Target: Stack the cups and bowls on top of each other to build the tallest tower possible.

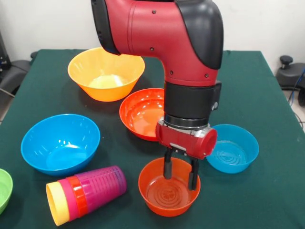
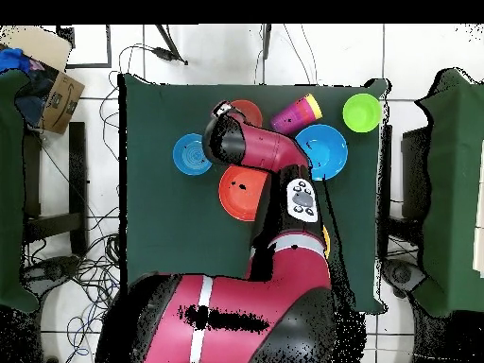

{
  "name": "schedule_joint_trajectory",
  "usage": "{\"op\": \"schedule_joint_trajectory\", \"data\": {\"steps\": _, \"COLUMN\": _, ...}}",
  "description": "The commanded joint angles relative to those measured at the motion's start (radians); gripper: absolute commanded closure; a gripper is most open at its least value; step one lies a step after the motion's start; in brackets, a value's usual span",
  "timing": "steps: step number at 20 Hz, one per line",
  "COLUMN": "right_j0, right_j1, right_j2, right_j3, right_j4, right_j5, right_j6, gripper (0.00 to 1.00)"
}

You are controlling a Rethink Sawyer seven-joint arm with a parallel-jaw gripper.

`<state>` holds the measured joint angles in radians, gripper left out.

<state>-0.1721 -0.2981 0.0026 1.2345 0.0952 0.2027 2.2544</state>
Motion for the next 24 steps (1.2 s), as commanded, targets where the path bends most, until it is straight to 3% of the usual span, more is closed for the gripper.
{"op": "schedule_joint_trajectory", "data": {"steps": 1, "right_j0": -0.073, "right_j1": -0.073, "right_j2": 0.061, "right_j3": 0.082, "right_j4": -0.046, "right_j5": 0.113, "right_j6": -0.018, "gripper": 0.00}}
{"op": "schedule_joint_trajectory", "data": {"steps": 9, "right_j0": -0.167, "right_j1": -0.137, "right_j2": 0.105, "right_j3": 0.034, "right_j4": -0.057, "right_j5": 0.239, "right_j6": -0.117, "gripper": 0.00}}
{"op": "schedule_joint_trajectory", "data": {"steps": 14, "right_j0": -0.311, "right_j1": -0.170, "right_j2": 0.237, "right_j3": 0.077, "right_j4": -0.098, "right_j5": 0.241, "right_j6": -0.250, "gripper": 0.00}}
{"op": "schedule_joint_trajectory", "data": {"steps": 20, "right_j0": -0.430, "right_j1": -0.223, "right_j2": 0.362, "right_j3": 0.134, "right_j4": -0.127, "right_j5": 0.290, "right_j6": -0.310, "gripper": 0.00}}
{"op": "schedule_joint_trajectory", "data": {"steps": 24, "right_j0": -0.505, "right_j1": -0.215, "right_j2": 0.465, "right_j3": 0.148, "right_j4": -0.140, "right_j5": 0.300, "right_j6": -0.335, "gripper": 0.00}}
